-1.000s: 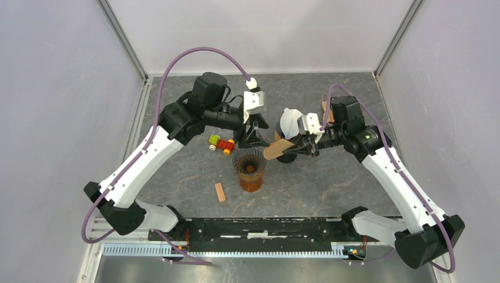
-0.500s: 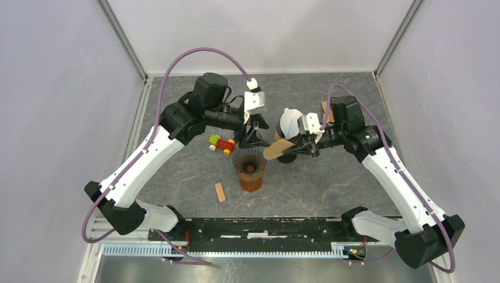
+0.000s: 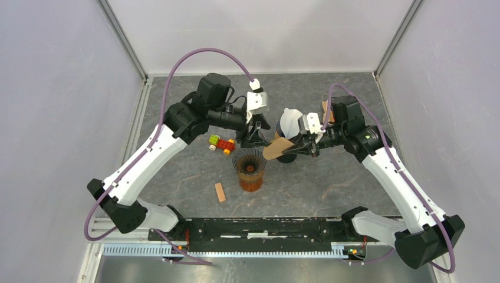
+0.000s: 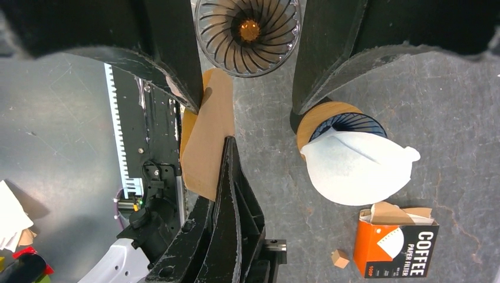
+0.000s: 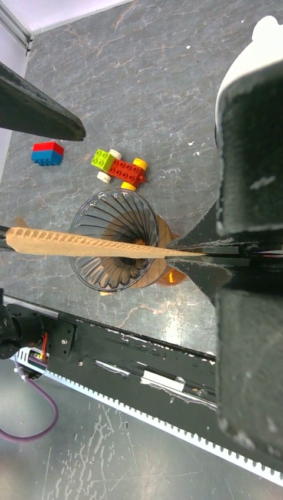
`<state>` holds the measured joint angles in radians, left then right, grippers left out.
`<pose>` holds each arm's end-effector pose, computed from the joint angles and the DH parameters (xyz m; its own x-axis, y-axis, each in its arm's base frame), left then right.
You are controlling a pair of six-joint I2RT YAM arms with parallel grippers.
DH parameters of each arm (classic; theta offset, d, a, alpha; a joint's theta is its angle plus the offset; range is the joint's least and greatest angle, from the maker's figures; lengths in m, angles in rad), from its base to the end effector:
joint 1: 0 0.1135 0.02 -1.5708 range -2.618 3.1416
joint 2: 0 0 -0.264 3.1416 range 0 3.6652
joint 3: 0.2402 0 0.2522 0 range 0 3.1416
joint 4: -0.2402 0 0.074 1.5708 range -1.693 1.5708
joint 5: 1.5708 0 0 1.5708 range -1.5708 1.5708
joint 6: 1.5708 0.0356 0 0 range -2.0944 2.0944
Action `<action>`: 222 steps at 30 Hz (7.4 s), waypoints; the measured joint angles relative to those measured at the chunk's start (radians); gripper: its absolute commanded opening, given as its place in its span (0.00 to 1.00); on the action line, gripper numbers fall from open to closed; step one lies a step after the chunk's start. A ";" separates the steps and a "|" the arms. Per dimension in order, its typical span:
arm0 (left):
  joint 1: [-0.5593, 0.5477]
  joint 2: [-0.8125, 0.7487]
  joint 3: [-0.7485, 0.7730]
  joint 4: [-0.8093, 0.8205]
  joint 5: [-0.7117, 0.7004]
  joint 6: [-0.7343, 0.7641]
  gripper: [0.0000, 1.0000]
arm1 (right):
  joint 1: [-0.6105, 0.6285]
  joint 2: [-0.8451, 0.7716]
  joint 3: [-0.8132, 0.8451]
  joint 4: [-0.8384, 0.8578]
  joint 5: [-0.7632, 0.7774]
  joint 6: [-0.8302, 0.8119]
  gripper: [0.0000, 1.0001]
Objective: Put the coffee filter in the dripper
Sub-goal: Pick up the coffee filter from the coffee filter holder.
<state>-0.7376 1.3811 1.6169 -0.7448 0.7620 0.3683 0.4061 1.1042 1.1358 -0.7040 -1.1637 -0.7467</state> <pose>0.1918 -0.2075 0.4397 -0.0007 0.3525 -0.9358 1.0000 0.0033 0.0005 0.1829 0.1142 0.3621 0.1345 -0.2349 -0.9627 -0.9878 -0.1084 -0.1116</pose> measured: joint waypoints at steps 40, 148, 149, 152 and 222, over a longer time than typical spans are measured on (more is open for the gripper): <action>-0.003 -0.013 -0.162 0.171 0.129 -0.113 0.02 | 0.000 0.012 0.000 0.123 -0.024 0.120 0.17; -0.018 0.100 0.048 0.293 -0.782 -0.825 0.02 | 0.211 0.249 0.322 0.400 1.125 0.546 0.45; -0.022 0.100 0.046 0.294 -0.783 -0.812 0.02 | 0.211 0.252 0.322 0.399 1.127 0.547 0.42; -0.032 0.100 0.042 0.294 -0.795 -0.770 0.02 | 0.211 0.252 0.320 0.400 1.131 0.547 0.37; -0.183 0.127 0.000 0.390 -1.164 -0.456 0.32 | 0.211 0.201 0.244 0.426 1.191 0.607 0.03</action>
<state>-0.9203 1.5082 1.6173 -0.3550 -0.4019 -0.0879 0.6167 1.3056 1.3800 -0.2779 0.0269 -0.1394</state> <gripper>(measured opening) 0.240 0.039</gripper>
